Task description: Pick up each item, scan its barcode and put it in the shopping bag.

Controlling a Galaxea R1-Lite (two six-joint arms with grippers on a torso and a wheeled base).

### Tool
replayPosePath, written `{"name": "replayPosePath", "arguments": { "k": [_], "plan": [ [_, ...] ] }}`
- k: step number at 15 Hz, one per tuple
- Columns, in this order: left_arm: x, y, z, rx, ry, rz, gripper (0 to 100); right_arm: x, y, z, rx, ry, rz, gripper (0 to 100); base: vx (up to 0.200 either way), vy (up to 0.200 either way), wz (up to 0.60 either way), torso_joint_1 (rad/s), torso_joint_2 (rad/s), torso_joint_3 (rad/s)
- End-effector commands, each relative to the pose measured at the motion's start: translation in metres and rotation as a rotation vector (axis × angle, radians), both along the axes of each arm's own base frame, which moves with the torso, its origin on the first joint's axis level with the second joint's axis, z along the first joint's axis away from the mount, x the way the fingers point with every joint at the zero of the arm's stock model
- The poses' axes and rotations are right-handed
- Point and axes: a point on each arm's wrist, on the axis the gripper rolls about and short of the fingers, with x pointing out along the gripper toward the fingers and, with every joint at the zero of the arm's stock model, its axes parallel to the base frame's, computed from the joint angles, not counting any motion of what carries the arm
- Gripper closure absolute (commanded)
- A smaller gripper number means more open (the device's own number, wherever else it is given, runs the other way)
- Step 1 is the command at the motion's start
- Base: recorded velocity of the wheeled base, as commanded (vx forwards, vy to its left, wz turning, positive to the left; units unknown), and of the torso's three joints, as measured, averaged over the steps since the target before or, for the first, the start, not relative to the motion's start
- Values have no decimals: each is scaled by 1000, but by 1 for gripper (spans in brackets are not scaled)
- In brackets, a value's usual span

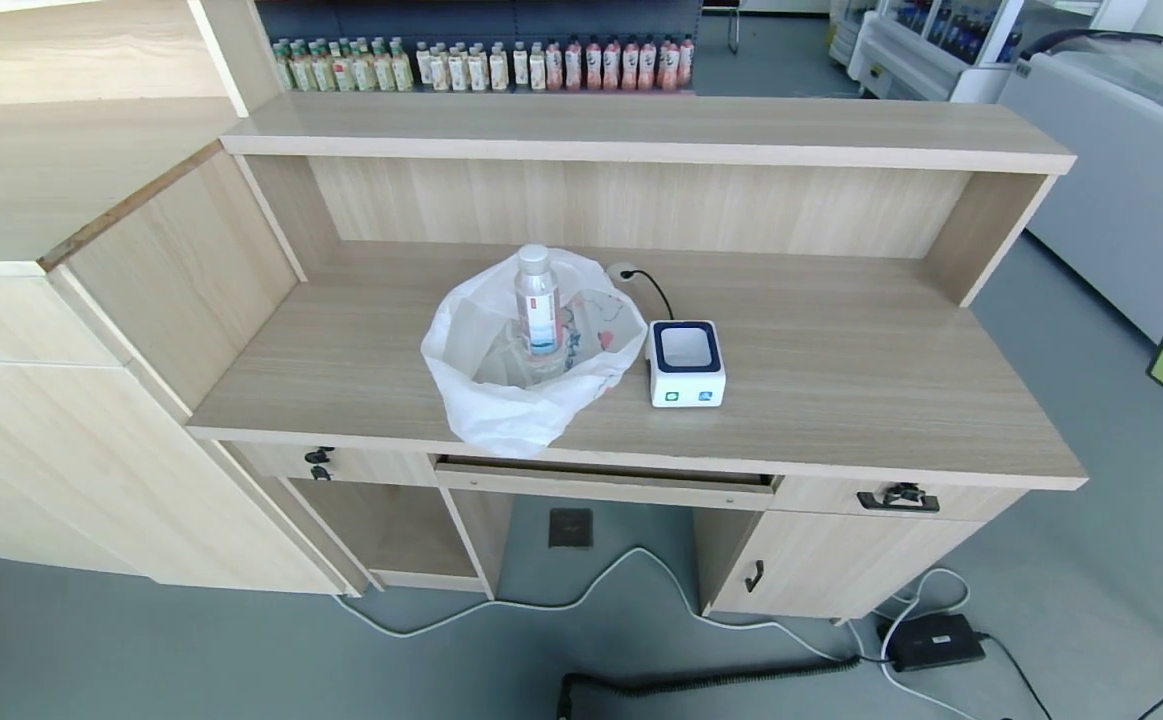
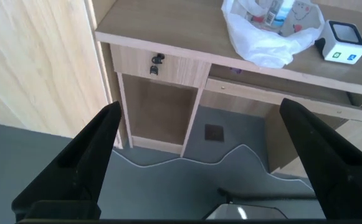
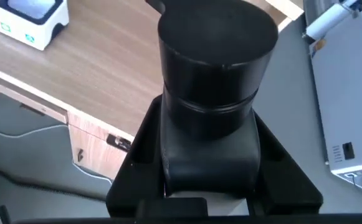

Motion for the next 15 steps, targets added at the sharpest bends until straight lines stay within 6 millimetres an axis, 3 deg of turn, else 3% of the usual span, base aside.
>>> {"name": "replayPosePath", "arguments": {
  "k": [1, 6, 8, 9, 11, 15],
  "plan": [
    [0, 0, 0, -1, -1, 0, 0, 37, -3, 9, 182, 36, 49, 100, 0, 0, 0, 0, 0, 0],
    [0, 0, 0, -1, -1, 0, 0, 140, 17, 22, 793, 160, 176, 100, 0, 0, 0, 0, 0, 0],
    [0, 0, 0, -1, -1, 2, 0, 182, 38, 15, 967, 218, 199, 100, 0, 0, 0, 0, 0, 0],
    [0, 0, 0, -1, -1, 0, 0, 193, 44, 9, 990, 243, 210, 100, 0, 0, 0, 0, 0, 0],
    [0, 0, 0, -1, -1, 0, 0, 222, 60, -24, 992, 324, 223, 100, 0, 0, 0, 0, 0, 0],
    [0, 0, 0, -1, -1, 0, 0, 242, 81, -54, 990, 390, 260, 100, 0, 0, 0, 0, 0, 0]
  ]
}}
